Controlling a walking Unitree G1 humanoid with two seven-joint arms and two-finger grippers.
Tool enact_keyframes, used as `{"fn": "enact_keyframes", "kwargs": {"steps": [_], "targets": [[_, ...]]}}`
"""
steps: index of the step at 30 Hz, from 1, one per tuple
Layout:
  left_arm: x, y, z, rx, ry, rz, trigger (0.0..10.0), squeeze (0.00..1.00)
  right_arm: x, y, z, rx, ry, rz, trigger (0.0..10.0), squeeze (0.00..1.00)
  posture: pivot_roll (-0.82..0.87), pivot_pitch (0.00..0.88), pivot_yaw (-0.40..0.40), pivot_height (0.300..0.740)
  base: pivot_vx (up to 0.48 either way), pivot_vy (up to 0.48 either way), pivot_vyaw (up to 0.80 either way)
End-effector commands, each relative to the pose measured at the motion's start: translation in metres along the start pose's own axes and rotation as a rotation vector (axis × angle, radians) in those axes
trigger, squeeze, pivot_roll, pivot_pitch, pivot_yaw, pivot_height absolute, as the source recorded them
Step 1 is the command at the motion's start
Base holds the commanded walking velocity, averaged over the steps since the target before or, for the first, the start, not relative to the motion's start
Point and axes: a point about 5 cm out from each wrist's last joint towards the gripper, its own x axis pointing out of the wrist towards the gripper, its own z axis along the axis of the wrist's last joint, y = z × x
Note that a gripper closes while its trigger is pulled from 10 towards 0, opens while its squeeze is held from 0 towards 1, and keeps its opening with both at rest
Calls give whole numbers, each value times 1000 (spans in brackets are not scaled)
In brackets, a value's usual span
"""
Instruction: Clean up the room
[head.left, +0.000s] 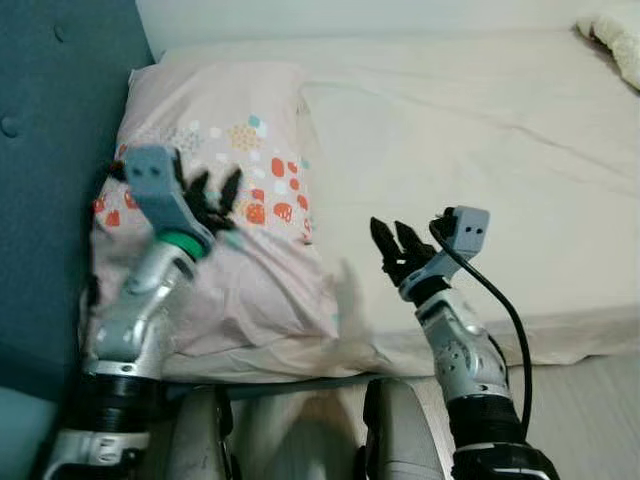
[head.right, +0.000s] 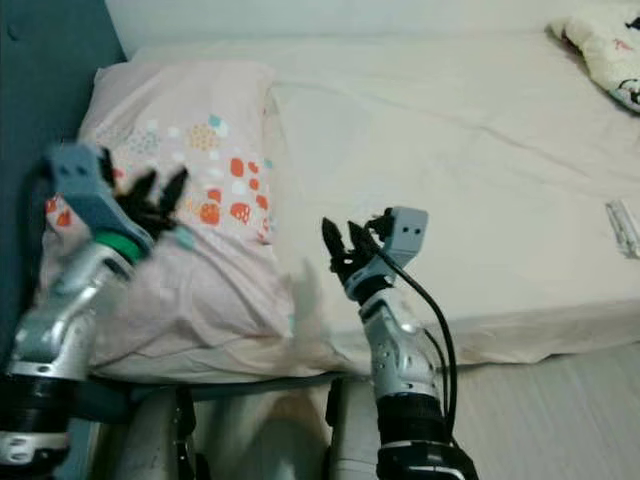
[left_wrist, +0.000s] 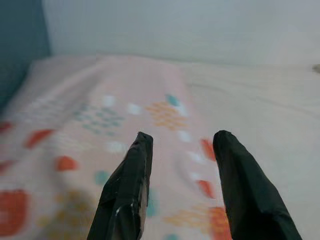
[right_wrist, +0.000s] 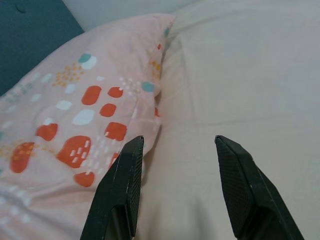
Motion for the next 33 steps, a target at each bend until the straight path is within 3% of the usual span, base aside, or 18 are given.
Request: {"fn": "enact_keyframes", "kwargs": {"steps": [1, 3, 7, 9, 13, 17, 26, 33], "targets": [[-3, -4, 9, 70, -32, -37, 10000, 0, -3, 5, 4, -32, -35, 3, 10000, 0, 40, 105, 37, 586, 0, 0, 0], [-17, -19, 12, 174, -11, -139, 10000, 0, -13, 15, 29, -113, -165, -11, 10000, 0, 20, 87, 37, 586, 0, 0, 0], [-23, -20, -6, 202, 52, -108, 10000, 0, -20, 15, 31, -219, -186, -16, 10000, 0, 13, 78, 30, 586, 0, 0, 0], [-24, -20, -11, 210, 60, -100, 10000, 0, -22, 14, 32, -214, -201, -24, 10000, 0, 13, 78, 30, 586, 0, 0, 0], [-24, -23, -20, 175, 90, -80, 10000, 0, -27, 0, 34, -287, -204, -105, 10000, 0, 10, 67, 13, 606, 0, 0, 0], [-25, -21, -26, 139, 148, -60, 10000, 0, -27, -2, 36, -300, -200, -115, 10000, 0, 6, 66, 13, 626, 0, 0, 0], [-22, -23, -33, 139, 158, -45, 10000, 0, -27, -2, 36, -317, -193, -117, 10000, 0, 6, 67, 8, 651, 0, 0, 0], [-16, -37, -37, 134, 157, -70, 10000, 0, -28, -6, 33, -325, -181, -125, 10000, 0, -2, 63, 4, 676, 0, 0, 0]]}}
